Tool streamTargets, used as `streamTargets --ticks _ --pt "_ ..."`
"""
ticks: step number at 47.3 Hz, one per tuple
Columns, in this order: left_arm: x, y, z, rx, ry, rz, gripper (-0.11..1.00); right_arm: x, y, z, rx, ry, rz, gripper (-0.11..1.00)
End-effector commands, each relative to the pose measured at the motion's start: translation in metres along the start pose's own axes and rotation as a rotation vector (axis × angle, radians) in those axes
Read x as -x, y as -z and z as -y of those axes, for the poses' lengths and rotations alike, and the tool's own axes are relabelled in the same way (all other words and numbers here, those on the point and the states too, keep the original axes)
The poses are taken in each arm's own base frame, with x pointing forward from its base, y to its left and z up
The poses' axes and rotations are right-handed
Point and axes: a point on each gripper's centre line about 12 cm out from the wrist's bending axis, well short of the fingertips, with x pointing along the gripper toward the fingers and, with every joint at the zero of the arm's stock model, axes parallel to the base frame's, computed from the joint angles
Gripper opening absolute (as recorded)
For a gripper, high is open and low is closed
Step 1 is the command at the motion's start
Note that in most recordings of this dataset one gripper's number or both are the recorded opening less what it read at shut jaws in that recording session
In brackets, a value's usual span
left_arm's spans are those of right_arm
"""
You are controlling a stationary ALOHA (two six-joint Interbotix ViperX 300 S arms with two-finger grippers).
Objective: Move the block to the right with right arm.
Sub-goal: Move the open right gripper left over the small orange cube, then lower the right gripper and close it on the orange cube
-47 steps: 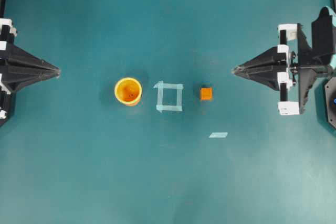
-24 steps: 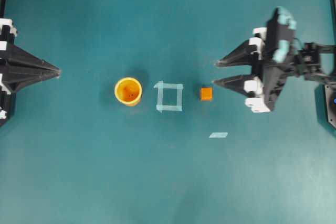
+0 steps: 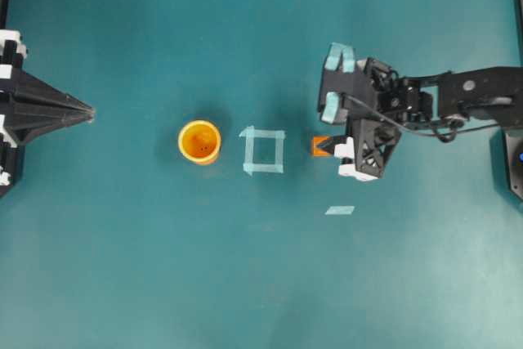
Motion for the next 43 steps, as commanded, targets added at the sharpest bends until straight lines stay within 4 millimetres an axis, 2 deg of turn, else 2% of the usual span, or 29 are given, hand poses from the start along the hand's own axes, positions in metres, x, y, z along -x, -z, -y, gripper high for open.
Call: streamTargets --ticks 1,12,30,36,43 --pt "-0.002 -0.009 0.001 0.000 0.002 0.017 0.00 0.000 -0.008 -0.005 0.012 -0.009 0.022 0.64" --pt "-0.002 -0.008 0.001 0.000 0.002 0.011 0.00 -0.015 0.011 -0.008 0.020 -0.014 -0.023 0.64" --pt "-0.002 -0.005 0.001 0.000 0.001 -0.011 0.00 -0.030 0.017 -0.006 0.012 -0.013 -0.013 0.62" --pt "-0.002 -0.005 0.000 0.000 0.001 -0.014 0.00 -0.029 0.018 -0.006 0.011 -0.012 -0.015 0.57" --pt "-0.002 -0.005 0.000 0.000 0.001 -0.014 0.00 -0.028 0.012 -0.006 0.005 -0.013 -0.007 0.45"
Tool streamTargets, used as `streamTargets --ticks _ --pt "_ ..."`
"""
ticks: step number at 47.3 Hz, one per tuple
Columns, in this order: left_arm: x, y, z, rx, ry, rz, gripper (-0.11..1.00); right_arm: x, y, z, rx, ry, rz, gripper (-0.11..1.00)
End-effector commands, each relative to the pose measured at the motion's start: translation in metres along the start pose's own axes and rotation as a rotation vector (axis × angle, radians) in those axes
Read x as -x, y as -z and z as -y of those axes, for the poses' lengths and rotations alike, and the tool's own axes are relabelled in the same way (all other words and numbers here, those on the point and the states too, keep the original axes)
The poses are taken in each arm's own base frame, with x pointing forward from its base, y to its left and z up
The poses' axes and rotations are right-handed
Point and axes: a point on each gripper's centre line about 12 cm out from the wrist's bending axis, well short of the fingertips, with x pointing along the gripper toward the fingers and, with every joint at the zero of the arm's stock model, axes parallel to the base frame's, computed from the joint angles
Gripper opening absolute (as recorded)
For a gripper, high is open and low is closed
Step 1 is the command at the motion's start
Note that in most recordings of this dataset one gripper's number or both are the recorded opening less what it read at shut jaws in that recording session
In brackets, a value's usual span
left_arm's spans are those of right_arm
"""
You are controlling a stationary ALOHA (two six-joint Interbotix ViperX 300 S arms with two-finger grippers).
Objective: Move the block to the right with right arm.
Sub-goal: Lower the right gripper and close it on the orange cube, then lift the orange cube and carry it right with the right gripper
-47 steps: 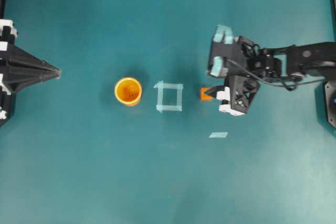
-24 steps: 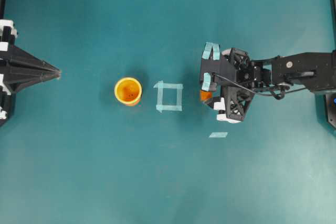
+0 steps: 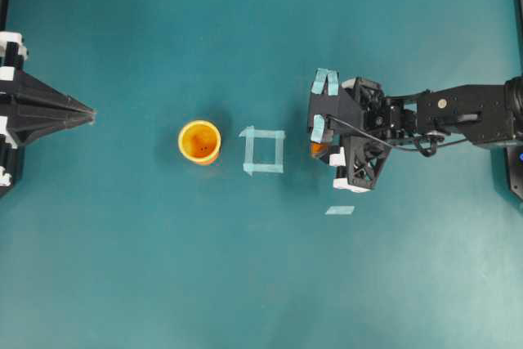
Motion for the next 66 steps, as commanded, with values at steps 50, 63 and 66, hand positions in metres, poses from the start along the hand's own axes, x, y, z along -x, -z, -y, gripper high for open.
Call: streamTargets --ticks 50,63,66 --pt "-0.002 -0.010 0.001 -0.003 0.003 0.023 0.00 0.114 -0.061 -0.007 -0.061 -0.021 0.081 0.41" --pt "-0.002 -0.011 0.001 0.001 0.003 0.026 0.00 0.153 -0.044 -0.006 -0.142 -0.029 0.100 0.41" --pt "-0.002 -0.011 0.001 0.001 0.003 0.026 0.00 0.164 -0.036 -0.006 -0.157 -0.033 0.108 0.41"
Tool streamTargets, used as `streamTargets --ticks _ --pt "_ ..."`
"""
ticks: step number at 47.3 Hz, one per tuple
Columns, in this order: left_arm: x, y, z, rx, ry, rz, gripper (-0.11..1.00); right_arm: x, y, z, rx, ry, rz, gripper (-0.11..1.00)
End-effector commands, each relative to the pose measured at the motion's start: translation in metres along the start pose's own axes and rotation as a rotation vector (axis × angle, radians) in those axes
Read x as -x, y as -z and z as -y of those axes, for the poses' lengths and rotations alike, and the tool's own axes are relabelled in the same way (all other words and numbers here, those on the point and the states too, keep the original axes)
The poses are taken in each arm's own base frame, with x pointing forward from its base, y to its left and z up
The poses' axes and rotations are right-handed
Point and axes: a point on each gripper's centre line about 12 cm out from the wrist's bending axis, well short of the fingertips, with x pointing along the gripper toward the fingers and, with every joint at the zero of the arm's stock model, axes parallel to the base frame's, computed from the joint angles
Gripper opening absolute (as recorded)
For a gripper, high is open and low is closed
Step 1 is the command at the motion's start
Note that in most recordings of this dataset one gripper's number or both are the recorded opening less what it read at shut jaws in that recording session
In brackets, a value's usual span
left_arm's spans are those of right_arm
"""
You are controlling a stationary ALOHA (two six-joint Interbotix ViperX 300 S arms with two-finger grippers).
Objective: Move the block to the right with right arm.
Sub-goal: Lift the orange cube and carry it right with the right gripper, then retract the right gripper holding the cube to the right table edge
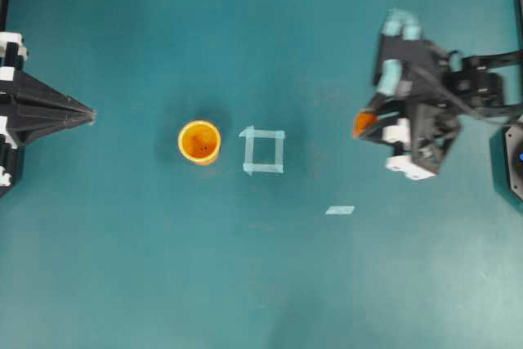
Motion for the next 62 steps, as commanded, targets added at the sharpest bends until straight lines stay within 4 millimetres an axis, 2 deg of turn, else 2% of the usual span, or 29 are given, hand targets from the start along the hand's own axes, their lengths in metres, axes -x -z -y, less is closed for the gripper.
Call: streamTargets --ticks 1,13,21,32,40,49,62 --pt "-0.001 -0.011 0.001 -0.003 0.003 0.029 0.00 0.022 0.001 -0.001 -0.015 -0.017 0.046 0.41" --pt "0.000 -0.013 0.001 -0.003 0.004 0.040 0.00 0.082 0.023 0.004 -0.021 -0.033 0.126 0.41" --pt "0.000 -0.012 0.001 -0.005 0.003 0.024 0.00 0.106 0.049 0.010 -0.019 -0.025 0.090 0.41" --pt "0.002 -0.001 0.000 -0.003 -0.002 -0.072 0.00 0.117 0.085 0.019 -0.019 -0.018 0.055 0.41" --pt "0.006 -0.007 0.001 -0.005 -0.002 -0.071 0.00 0.120 0.102 0.022 -0.017 -0.021 0.053 0.41" --pt "0.010 -0.016 0.001 -0.006 -0.001 -0.040 0.00 0.128 0.113 0.025 -0.009 -0.011 0.013 0.41" --pt "0.010 -0.015 0.001 -0.006 -0.001 -0.041 0.00 0.141 0.117 0.026 -0.006 -0.011 0.010 0.41"
